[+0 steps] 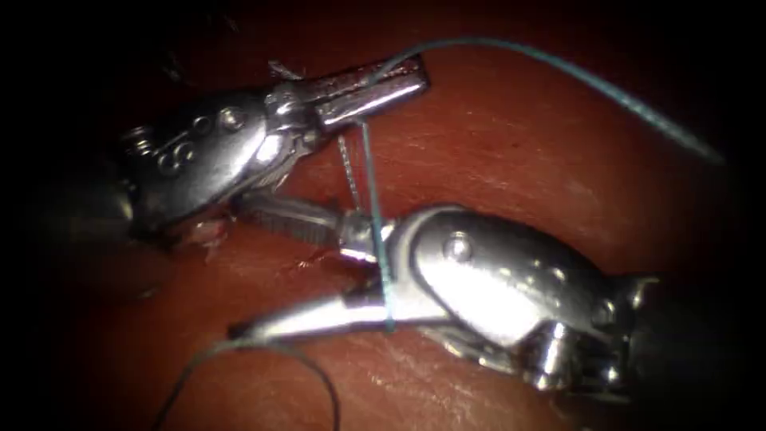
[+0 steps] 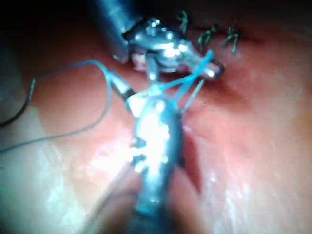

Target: Wound Closure

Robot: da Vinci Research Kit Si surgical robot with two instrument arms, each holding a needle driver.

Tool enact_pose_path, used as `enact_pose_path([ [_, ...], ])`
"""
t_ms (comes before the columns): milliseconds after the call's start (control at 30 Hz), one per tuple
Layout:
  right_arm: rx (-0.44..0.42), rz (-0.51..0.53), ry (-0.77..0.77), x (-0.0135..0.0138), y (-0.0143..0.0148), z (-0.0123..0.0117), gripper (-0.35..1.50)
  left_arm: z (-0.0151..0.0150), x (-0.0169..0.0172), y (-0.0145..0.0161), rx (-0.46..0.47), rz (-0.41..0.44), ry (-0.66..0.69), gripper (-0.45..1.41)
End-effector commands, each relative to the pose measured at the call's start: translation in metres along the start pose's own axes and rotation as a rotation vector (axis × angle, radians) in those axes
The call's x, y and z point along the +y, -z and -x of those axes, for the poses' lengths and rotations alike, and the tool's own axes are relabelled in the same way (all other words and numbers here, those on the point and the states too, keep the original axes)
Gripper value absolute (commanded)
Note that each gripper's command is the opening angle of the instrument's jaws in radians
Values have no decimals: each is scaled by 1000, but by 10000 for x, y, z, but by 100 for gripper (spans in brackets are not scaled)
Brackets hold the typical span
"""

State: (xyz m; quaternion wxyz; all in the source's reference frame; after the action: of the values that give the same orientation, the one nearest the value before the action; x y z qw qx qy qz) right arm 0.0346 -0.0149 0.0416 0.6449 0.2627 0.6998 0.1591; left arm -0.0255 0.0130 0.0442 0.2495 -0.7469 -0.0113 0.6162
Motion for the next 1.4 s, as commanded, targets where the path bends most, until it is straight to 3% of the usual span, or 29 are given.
enact_pose_path([
  [33, 1, -14, -10, -1, -4, 9, 64, 13, 2, -1, 0, 1, 4, -45],
  [300, 59, -25, -43, 4, 8, 9, 61, 32, 2, 6, -11, 15, 19, -45],
  [800, 129, 90, -93, 33, 47, 16, 56, 4, 31, 27, 4, 9, 38, -45],
  [1400, 257, 31, -148, 23, 44, -11, 54, 13, 38, 38, 3, 6, 29, -45],
])
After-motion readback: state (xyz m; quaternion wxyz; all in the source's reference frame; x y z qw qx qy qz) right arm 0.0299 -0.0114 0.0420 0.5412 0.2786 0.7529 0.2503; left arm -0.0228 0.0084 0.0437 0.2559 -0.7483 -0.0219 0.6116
